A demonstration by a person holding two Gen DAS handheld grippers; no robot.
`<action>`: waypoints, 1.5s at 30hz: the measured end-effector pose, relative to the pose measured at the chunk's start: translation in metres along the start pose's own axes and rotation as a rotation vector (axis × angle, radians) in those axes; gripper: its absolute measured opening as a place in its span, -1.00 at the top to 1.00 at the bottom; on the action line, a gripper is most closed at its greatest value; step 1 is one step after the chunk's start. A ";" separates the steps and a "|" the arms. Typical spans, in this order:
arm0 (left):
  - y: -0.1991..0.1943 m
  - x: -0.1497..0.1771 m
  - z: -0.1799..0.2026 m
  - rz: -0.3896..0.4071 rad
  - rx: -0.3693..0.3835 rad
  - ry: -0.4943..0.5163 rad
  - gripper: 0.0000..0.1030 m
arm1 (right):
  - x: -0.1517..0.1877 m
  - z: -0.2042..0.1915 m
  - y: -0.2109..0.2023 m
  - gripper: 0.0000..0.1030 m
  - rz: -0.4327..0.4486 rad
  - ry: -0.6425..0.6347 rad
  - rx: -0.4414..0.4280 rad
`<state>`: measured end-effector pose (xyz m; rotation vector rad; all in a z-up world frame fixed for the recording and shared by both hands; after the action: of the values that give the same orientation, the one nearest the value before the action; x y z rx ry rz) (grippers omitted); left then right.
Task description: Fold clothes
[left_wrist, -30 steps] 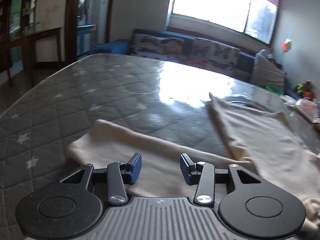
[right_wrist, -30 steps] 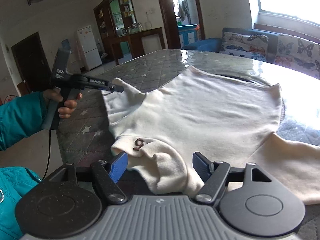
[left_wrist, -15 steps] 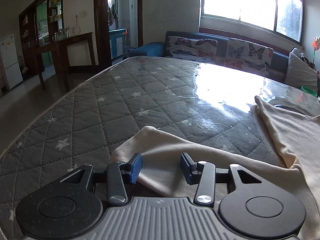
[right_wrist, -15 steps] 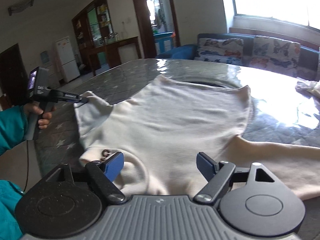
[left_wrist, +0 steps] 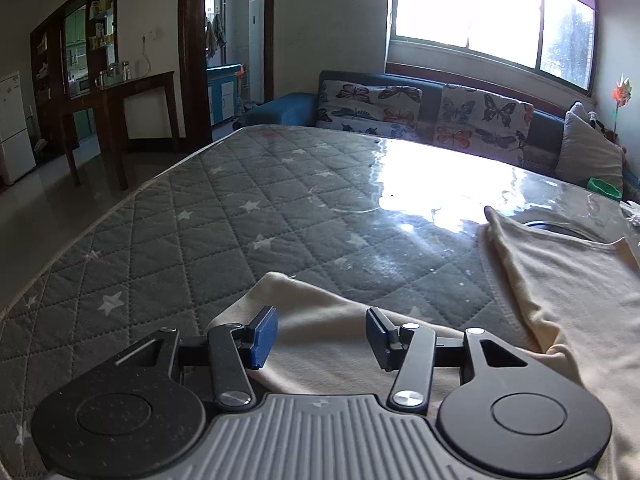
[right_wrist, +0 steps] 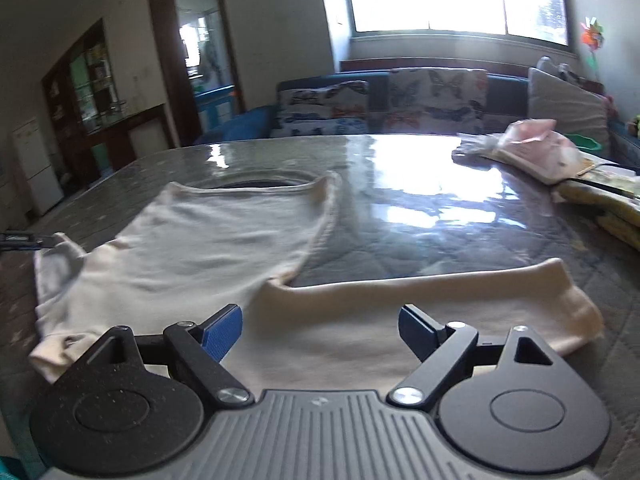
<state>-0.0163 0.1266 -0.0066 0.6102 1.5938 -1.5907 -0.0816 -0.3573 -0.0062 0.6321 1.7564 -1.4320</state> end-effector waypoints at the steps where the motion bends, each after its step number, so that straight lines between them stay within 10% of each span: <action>1: -0.001 -0.001 0.002 0.005 0.004 0.003 -0.03 | -0.001 0.009 0.003 -0.69 -0.004 0.006 0.017; 28: -0.019 -0.010 0.065 0.022 0.145 0.077 -0.20 | -0.006 0.126 0.017 -0.54 -0.033 0.099 0.409; 45: -0.025 0.021 0.153 -0.068 0.306 0.148 -0.72 | 0.004 0.052 0.003 -0.80 -0.030 0.070 0.211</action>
<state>-0.0183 -0.0295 0.0065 0.8605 1.5002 -1.8966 -0.0687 -0.4067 -0.0145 0.7771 1.6864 -1.6484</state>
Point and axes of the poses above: each gripper's, at about its wrist camera, not at the fingertips, and y roughly the way its jaws point, z to its right, x to its underside, the point moved 7 cm from there along y, roughly the way its jaws point, and after that the axes turned 5 degrees about -y, right-handed, at the moved point
